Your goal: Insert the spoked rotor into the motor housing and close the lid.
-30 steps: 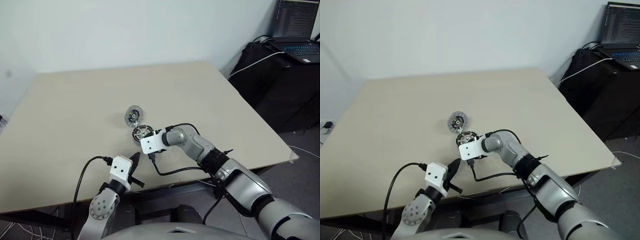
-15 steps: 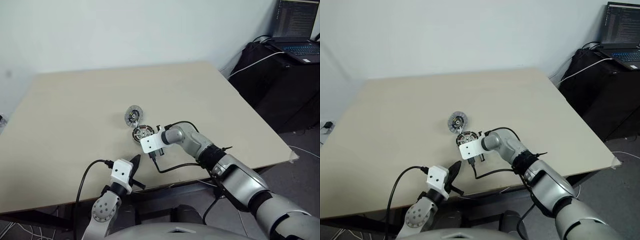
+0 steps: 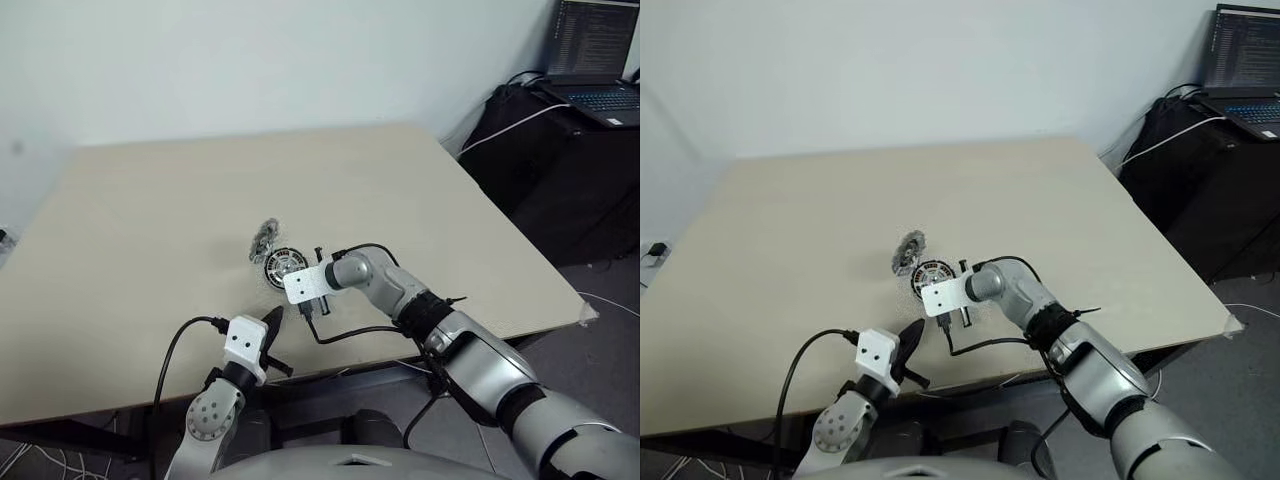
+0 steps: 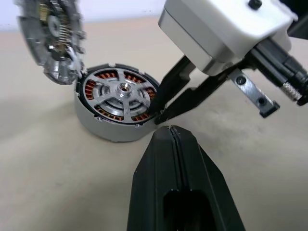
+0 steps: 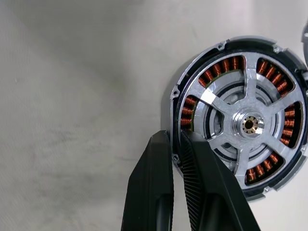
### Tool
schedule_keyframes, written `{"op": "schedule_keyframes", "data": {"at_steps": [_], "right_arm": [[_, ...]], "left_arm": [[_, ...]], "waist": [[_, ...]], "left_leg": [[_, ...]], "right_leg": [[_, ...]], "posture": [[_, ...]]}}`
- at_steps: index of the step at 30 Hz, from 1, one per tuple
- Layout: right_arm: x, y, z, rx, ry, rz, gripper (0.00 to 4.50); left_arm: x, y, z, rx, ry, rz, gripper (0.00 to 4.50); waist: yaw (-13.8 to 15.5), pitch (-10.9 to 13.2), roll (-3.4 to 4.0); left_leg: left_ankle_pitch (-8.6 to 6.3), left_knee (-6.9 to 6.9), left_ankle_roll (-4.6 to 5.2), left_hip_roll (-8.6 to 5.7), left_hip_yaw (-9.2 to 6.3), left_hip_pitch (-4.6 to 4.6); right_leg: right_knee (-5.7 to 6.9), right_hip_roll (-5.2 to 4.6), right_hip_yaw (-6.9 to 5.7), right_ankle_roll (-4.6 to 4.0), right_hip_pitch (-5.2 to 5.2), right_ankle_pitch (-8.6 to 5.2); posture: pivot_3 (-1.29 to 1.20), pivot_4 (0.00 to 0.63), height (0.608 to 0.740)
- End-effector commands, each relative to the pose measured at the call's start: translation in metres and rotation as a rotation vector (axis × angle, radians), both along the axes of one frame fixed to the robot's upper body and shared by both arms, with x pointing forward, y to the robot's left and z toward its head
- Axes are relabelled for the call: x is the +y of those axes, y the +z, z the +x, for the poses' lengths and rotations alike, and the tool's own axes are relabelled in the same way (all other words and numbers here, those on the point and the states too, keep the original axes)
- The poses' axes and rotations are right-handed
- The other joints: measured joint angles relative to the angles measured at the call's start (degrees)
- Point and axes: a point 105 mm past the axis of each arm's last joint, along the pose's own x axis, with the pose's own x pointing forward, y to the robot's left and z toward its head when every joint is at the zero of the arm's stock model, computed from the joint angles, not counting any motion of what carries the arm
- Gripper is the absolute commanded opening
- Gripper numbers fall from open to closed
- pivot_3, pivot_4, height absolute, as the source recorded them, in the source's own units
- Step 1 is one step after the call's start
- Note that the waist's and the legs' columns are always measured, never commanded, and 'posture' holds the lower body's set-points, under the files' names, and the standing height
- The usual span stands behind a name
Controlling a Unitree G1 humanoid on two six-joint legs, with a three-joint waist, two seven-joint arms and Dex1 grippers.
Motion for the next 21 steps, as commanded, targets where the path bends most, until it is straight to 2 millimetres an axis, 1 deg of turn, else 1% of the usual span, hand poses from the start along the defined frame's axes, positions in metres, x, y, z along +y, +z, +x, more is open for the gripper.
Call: {"op": "schedule_keyframes", "data": {"at_steps": [1, 5, 7, 11, 13, 16, 21], "right_arm": [[-0.001, 0.029, 0.002, -0.043, -0.022, 0.104, 0.18], [-0.018, 0.031, -0.018, -0.010, -0.032, 0.110, 0.18], [-0.031, 0.030, -0.033, 0.021, -0.045, 0.102, 0.18], [-0.051, 0.029, -0.054, 0.072, -0.107, 0.103, 0.18], [-0.057, 0.028, -0.063, 0.099, -0.146, 0.113, 0.18], [-0.059, 0.027, -0.070, 0.134, -0.219, 0.149, 0.18], [-0.047, 0.019, -0.061, 0.169, -0.468, 0.267, 0.18]], "left_arm": [[-0.005, 0.017, 0.003, -0.052, -0.004, -0.023, 0.00], [-0.006, 0.021, 0.003, -0.051, -0.007, -0.028, 0.00], [-0.008, 0.023, 0.004, -0.050, -0.012, -0.032, 0.00], [-0.012, 0.028, 0.004, -0.047, -0.024, -0.038, 0.00], [-0.012, 0.029, 0.004, -0.044, -0.031, -0.039, 0.00], [-0.013, 0.029, 0.005, -0.038, -0.041, -0.037, 0.00], [-0.014, 0.029, 0.006, -0.035, -0.059, -0.035, 0.00]], "waist": [[0.1, 0.0, -0.01], [0.5, 0.0, -0.02], [0.7, 0.0, -0.02], [0.7, 0.1, -0.06], [0.8, 0.1, -0.09], [0.7, 0.1, -0.12], [0.5, 0.1, -0.18]], "left_leg": [[0.00, 0.00, 0.00, 0.00, 0.00, -0.02], [-0.01, 0.00, 0.02, -0.02, -0.01, -0.09], [-0.02, 0.00, 0.03, -0.02, -0.03, -0.09], [-0.02, 0.00, 0.03, -0.03, -0.08, -0.10], [-0.02, 0.01, 0.03, -0.03, -0.10, -0.09], [-0.02, 0.00, 0.03, -0.02, -0.12, -0.06], [-0.02, 0.01, 0.02, 0.03, -0.17, -0.04]], "right_leg": [[-0.01, 0.00, 0.00, 0.00, -0.01, 0.00], [-0.09, -0.03, -0.01, 0.00, -0.04, -0.01], [-0.12, -0.03, -0.03, 0.00, -0.04, -0.01], [-0.14, -0.05, -0.06, 0.01, -0.02, -0.02], [-0.13, -0.05, -0.07, 0.01, -0.01, -0.02], [-0.13, -0.05, -0.08, 0.02, -0.01, -0.02], [-0.10, -0.01, -0.13, 0.02, -0.01, -0.02]], "posture": [[0.00, 0.000, 0.740], [0.00, 0.000, 0.740], [0.00, 0.000, 0.740], [0.00, 0.000, 0.740], [0.00, 0.000, 0.740], [0.00, 0.000, 0.740], [0.00, 0.000, 0.740]]}}
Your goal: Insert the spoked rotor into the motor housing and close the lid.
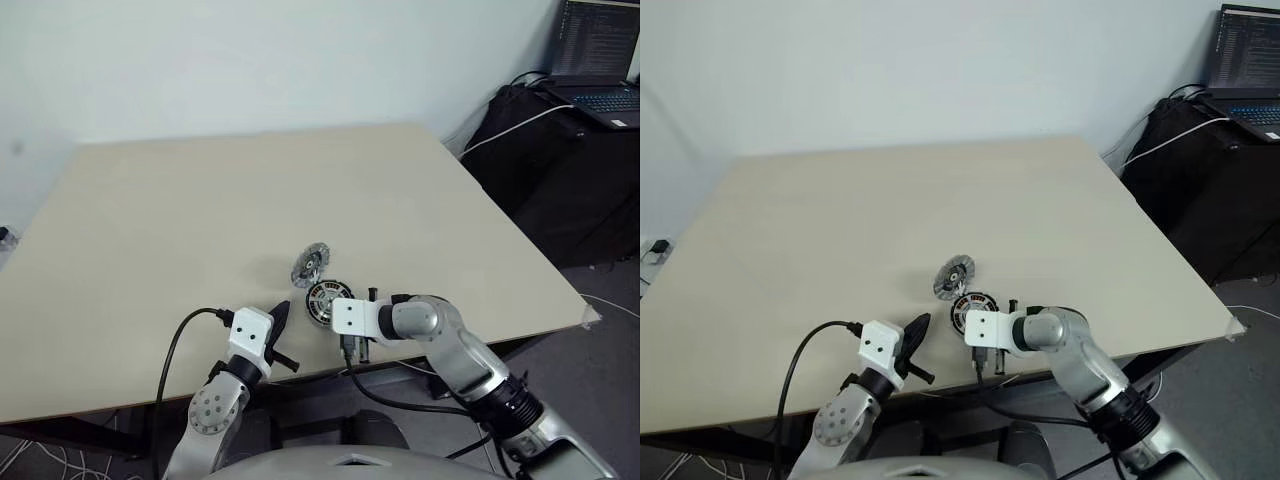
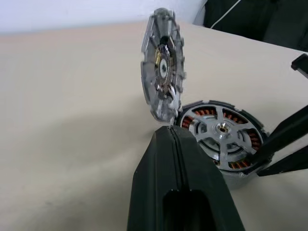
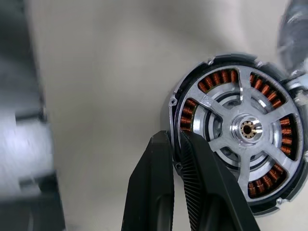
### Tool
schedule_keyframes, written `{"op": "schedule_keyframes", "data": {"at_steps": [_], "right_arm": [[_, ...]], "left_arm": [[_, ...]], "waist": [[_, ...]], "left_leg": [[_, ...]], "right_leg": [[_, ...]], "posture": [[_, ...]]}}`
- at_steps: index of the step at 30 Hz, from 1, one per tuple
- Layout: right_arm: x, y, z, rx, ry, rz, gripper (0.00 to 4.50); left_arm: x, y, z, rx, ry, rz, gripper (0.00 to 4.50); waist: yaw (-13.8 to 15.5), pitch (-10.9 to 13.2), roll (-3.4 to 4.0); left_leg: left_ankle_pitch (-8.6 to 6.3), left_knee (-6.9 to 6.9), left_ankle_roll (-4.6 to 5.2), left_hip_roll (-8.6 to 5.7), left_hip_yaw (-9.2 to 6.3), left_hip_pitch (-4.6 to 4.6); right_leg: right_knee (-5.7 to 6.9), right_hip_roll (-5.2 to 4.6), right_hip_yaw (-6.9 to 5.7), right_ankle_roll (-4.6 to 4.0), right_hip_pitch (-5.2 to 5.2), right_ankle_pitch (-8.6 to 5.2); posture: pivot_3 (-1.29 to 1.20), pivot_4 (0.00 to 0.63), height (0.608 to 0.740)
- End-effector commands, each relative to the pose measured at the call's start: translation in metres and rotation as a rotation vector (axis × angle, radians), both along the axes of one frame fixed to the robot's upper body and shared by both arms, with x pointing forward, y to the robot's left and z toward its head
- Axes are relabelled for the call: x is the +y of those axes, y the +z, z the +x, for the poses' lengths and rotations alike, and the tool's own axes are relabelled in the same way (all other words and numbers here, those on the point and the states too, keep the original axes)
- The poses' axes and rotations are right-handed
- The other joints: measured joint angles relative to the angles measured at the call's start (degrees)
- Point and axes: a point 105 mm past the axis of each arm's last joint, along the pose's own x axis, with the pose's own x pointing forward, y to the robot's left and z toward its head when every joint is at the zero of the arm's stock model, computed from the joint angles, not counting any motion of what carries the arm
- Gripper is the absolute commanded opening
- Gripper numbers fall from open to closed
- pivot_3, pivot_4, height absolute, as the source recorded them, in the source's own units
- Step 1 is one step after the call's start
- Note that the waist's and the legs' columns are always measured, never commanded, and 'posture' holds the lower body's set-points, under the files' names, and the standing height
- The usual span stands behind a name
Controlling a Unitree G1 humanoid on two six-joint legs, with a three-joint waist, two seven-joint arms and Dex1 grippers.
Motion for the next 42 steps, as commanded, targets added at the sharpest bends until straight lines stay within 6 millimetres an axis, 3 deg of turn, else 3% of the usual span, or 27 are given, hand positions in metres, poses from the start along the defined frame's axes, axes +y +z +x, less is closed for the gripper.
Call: {"op": "schedule_keyframes", "data": {"at_steps": [1, 6, 14, 17, 23, 28, 31, 42], "right_arm": [[0.010, 0.016, 0.017, -0.064, -0.171, 0.083, 0.18], [0.028, 0.018, 0.022, 0.018, -0.325, 0.180, 0.18], [0.044, 0.025, 0.027, 0.050, -0.355, 0.234, 0.18], [0.049, 0.026, 0.024, 0.077, -0.337, 0.258, 0.95], [0.053, 0.031, 0.020, 0.084, -0.309, 0.284, 2.94], [0.053, 0.052, 0.029, -0.029, -0.243, 0.314, 2.94], [0.040, 0.060, 0.034, -0.208, -0.087, 0.187, 2.94], [0.001, 0.055, 0.020, -0.376, 0.420, -0.208, 2.94]], "left_arm": [[-0.004, 0.015, 0.004, -0.053, -0.019, -0.023, 0.00], [-0.001, 0.010, 0.003, -0.043, -0.020, -0.019, 0.00], [0.007, 0.002, 0.002, -0.036, -0.009, -0.012, 0.00], [0.008, 0.000, 0.002, -0.037, -0.006, -0.011, 0.00], [0.008, -0.002, 0.002, -0.040, -0.005, -0.009, 0.00], [0.007, -0.007, 0.001, -0.034, -0.011, -0.009, 0.00], [0.007, -0.011, 0.002, -0.030, -0.012, -0.010, 0.00], [0.007, -0.011, 0.001, -0.032, -0.005, -0.019, 0.00]], "waist": [[-0.2, 0.0, 0.00], [-0.3, 0.0, 0.03], [-0.4, 0.0, 0.06], [-0.4, 0.0, 0.05], [-0.3, 0.0, 0.05], [-0.3, 0.0, 0.05], [-0.2, 0.0, 0.06], [0.1, 0.0, 0.02]], "left_leg": [[0.00, 0.00, 0.00, 0.01, 0.01, 0.02], [0.00, 0.00, -0.01, 0.07, 0.01, 0.04], [-0.01, -0.05, -0.02, 0.03, 0.04, -0.03], [-0.02, -0.14, -0.04, 0.01, 0.05, -0.07], [-0.03, -0.13, -0.05, -0.02, 0.06, -0.11], [-0.03, -0.11, -0.05, -0.01, 0.04, -0.09], [-0.03, -0.09, -0.05, -0.02, 0.04, -0.09], [-0.05, -0.06, -0.03, -0.03, 0.02, -0.05]], "right_leg": [[0.01, -0.01, -0.02, 0.00, 0.00, 0.00], [0.06, -0.11, -0.18, -0.01, -0.02, 0.02], [0.01, -0.18, -0.18, -0.02, -0.09, 0.03], [-0.03, -0.16, -0.19, -0.04, -0.14, 0.02], [-0.09, -0.16, -0.18, -0.06, -0.15, 0.01], [-0.08, -0.16, -0.19, -0.05, -0.12, 0.01], [-0.09, -0.16, -0.20, -0.05, -0.11, 0.01], [-0.19, -0.13, -0.27, -0.04, -0.03, 0.01]], "posture": [[0.00, 0.000, 0.740], [0.00, 0.000, 0.740], [0.00, 0.000, 0.740], [0.00, 0.000, 0.740], [0.00, 0.000, 0.740], [0.00, 0.000, 0.740], [0.00, 0.000, 0.740], [0.00, 0.000, 0.740]]}}
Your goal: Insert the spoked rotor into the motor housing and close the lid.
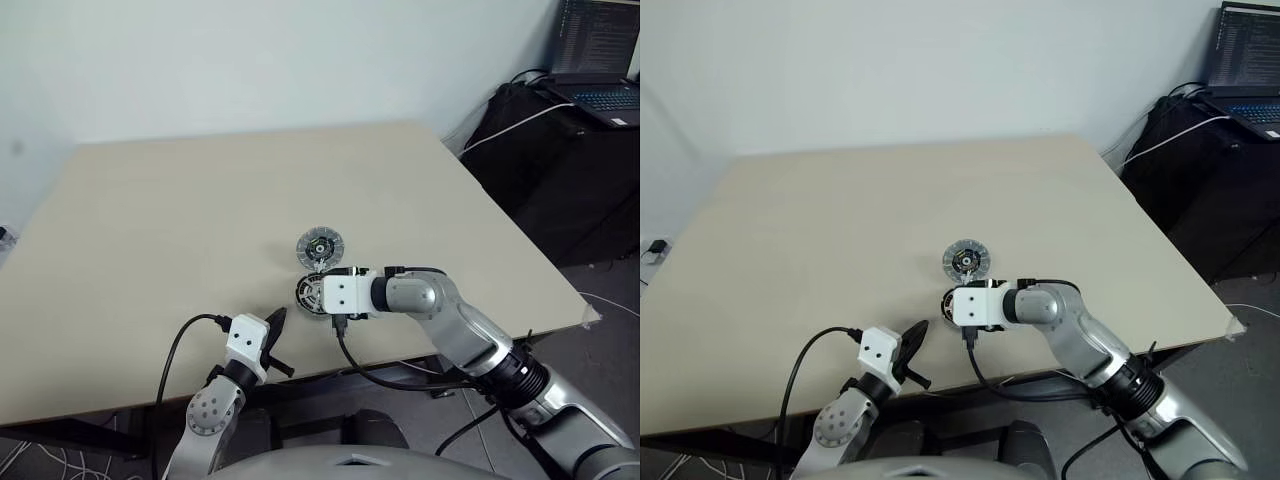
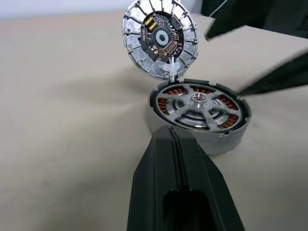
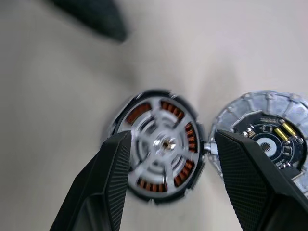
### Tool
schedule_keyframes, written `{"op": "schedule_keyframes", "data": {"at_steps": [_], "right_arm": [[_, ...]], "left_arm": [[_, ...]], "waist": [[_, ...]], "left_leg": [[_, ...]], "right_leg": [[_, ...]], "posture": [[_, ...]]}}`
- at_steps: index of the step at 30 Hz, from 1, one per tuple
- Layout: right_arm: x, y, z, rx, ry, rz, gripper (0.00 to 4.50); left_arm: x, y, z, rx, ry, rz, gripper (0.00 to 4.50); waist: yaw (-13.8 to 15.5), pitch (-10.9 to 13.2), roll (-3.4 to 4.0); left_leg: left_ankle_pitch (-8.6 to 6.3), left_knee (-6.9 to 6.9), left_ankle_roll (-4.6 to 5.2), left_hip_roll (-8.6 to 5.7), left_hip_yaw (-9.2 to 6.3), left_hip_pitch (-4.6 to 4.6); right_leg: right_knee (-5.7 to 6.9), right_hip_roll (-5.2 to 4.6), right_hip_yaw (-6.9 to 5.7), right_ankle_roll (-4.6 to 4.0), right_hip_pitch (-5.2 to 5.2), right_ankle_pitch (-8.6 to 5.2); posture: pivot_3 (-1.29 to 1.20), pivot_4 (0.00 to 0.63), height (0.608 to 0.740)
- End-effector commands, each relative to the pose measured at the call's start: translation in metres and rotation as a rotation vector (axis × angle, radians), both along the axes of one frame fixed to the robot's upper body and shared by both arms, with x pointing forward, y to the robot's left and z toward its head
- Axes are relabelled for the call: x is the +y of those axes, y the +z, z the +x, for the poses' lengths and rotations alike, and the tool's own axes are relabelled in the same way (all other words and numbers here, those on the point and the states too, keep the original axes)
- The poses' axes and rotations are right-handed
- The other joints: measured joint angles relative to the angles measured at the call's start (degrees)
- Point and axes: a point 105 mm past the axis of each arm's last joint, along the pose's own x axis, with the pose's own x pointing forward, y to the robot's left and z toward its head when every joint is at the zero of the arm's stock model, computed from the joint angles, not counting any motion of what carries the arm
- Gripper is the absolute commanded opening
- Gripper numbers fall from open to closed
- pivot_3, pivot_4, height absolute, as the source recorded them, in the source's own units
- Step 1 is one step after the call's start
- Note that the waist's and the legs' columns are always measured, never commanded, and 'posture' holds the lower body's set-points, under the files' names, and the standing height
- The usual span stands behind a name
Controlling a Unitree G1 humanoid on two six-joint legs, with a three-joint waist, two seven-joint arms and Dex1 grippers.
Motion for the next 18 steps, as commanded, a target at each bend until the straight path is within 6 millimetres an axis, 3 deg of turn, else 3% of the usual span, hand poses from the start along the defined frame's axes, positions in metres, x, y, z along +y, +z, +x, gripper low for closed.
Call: {"op": "schedule_keyframes", "data": {"at_steps": [1, 10, 18], "right_arm": [[-0.006, 0.006, 0.001, -0.090, 0.136, -0.117, 2.94], [-0.015, -0.010, 0.013, -0.137, 0.238, -0.257, 2.94], [-0.017, -0.021, 0.025, -0.145, 0.260, -0.302, 2.94]], "left_arm": [[-0.001, 0.011, 0.002, -0.046, 0.002, -0.021, 0.00], [-0.002, 0.010, 0.001, -0.045, 0.008, -0.024, 0.00], [-0.015, 0.019, -0.003, -0.056, 0.010, -0.033, 0.00]], "waist": [[0.1, 0.0, -0.02], [0.0, 0.0, -0.06], [0.1, 0.0, -0.06]], "left_leg": [[0.00, 0.01, 0.00, 0.00, -0.02, 0.01], [0.00, 0.05, 0.00, 0.00, -0.01, 0.03], [0.00, 0.08, 0.00, 0.00, 0.00, 0.04]], "right_leg": [[0.00, 0.00, -0.01, 0.00, 0.03, 0.00], [0.01, -0.01, -0.02, 0.01, 0.06, 0.00], [0.02, -0.01, -0.01, 0.01, 0.09, 0.01]], "posture": [[0.00, 0.000, 0.740], [0.00, 0.000, 0.740], [0.00, 0.000, 0.740]]}}
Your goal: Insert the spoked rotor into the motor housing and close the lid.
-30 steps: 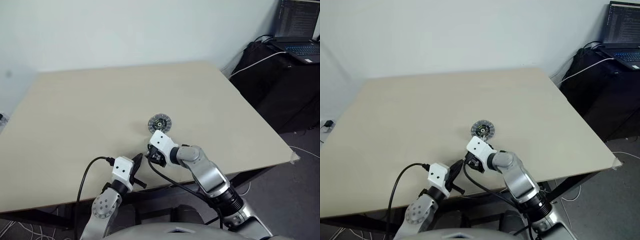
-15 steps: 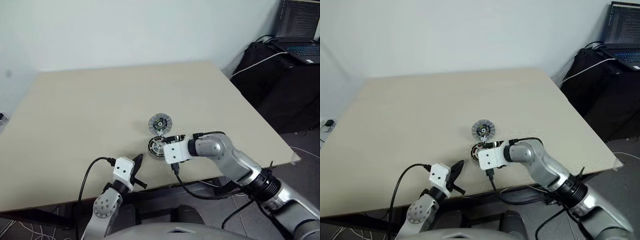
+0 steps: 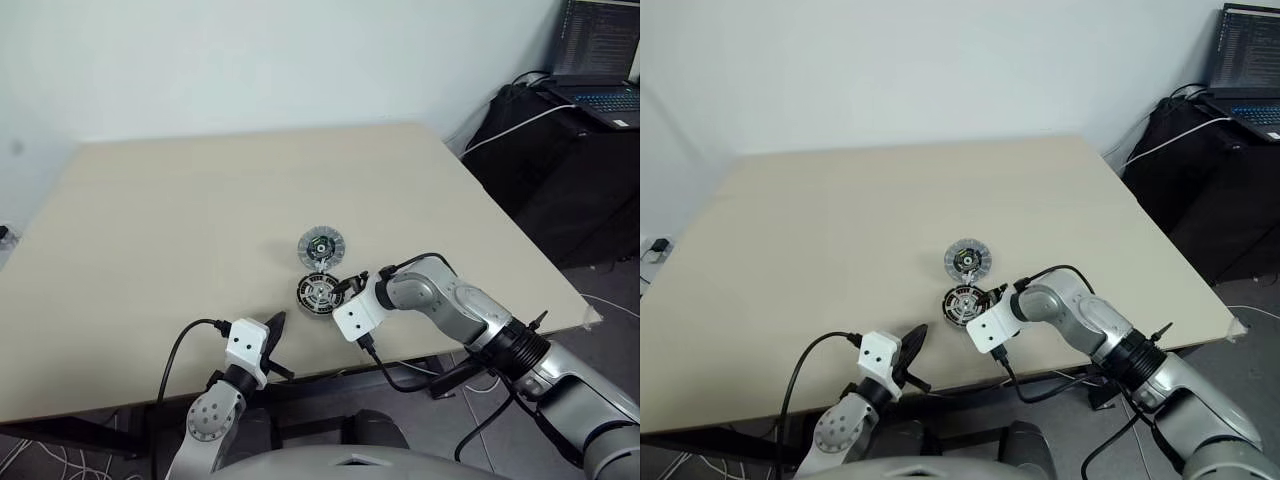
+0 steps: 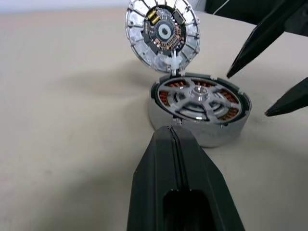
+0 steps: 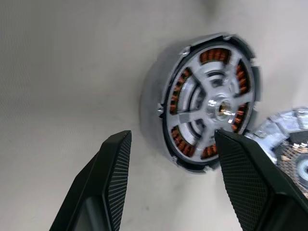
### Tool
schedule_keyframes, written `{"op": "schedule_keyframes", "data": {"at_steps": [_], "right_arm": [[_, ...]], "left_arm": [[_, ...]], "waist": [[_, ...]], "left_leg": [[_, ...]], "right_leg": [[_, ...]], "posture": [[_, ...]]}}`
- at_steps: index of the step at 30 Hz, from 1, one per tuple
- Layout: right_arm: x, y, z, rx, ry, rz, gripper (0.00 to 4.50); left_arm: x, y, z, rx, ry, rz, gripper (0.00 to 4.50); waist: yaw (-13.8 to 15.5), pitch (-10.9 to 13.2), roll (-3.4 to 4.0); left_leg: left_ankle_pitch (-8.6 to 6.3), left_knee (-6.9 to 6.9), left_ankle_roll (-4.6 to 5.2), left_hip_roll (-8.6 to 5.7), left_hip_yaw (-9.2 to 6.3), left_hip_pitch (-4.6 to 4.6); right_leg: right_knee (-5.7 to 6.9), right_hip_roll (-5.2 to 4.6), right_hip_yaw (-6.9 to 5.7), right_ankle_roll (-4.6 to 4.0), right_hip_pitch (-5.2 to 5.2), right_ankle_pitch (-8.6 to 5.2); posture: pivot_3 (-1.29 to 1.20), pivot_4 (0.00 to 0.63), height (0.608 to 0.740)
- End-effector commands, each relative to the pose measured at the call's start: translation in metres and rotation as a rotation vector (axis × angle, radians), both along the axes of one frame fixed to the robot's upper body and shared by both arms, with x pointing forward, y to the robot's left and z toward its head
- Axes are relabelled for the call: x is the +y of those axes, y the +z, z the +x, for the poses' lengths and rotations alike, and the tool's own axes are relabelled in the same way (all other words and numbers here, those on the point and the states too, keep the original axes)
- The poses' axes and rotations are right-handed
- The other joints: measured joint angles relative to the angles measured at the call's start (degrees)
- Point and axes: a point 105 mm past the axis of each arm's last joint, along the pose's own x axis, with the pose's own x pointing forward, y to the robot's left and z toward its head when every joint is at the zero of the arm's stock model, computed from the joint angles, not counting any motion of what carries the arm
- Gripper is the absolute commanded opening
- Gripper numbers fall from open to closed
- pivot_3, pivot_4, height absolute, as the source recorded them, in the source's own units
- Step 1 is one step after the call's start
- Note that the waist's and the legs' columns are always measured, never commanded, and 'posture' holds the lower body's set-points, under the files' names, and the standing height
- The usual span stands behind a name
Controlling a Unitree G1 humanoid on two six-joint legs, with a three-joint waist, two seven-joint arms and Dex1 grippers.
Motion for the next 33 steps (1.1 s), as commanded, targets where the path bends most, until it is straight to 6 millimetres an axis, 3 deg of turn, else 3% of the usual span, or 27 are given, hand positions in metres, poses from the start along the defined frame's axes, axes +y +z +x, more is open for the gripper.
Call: {"op": "schedule_keyframes", "data": {"at_steps": [1, 14, 23, 33], "right_arm": [[0.004, 0.011, 0.011, -0.046, 0.013, 0.013, 2.94], [0.001, 0.001, 0.013, -0.025, 0.043, -0.049, 2.94], [-0.001, -0.001, 0.017, -0.024, 0.043, -0.060, 0.24], [0.003, 0.005, 0.017, -0.008, -0.009, 0.018, 0.09]], "left_arm": [[-0.011, 0.023, 0.003, -0.075, -0.006, -0.022, 0.00], [-0.029, 0.040, -0.003, -0.082, 0.014, -0.031, 0.00], [-0.018, 0.037, -0.003, -0.078, 0.028, -0.018, 0.00], [0.004, 0.031, 0.006, -0.072, 0.024, 0.005, 0.00]], "waist": [[0.0, 0.0, 0.00], [0.0, 0.0, 0.02], [-0.1, -0.1, 0.05], [-0.1, -0.1, 0.09]], "left_leg": [[0.00, 0.01, 0.00, 0.00, 0.00, 0.00], [0.00, 0.01, 0.00, 0.01, 0.00, 0.03], [0.00, 0.01, 0.00, 0.03, -0.01, 0.08], [0.01, 0.04, -0.01, 0.03, 0.01, 0.12]], "right_leg": [[0.00, 0.00, 0.00, 0.00, 0.01, 0.00], [0.04, 0.01, 0.01, 0.00, 0.01, 0.00], [0.05, 0.03, 0.00, 0.00, 0.05, 0.00], [0.14, 0.02, 0.03, 0.00, 0.05, 0.00]], "posture": [[0.00, 0.000, 0.740], [0.00, 0.000, 0.740], [0.00, 0.000, 0.740], [0.00, 0.000, 0.740]]}}
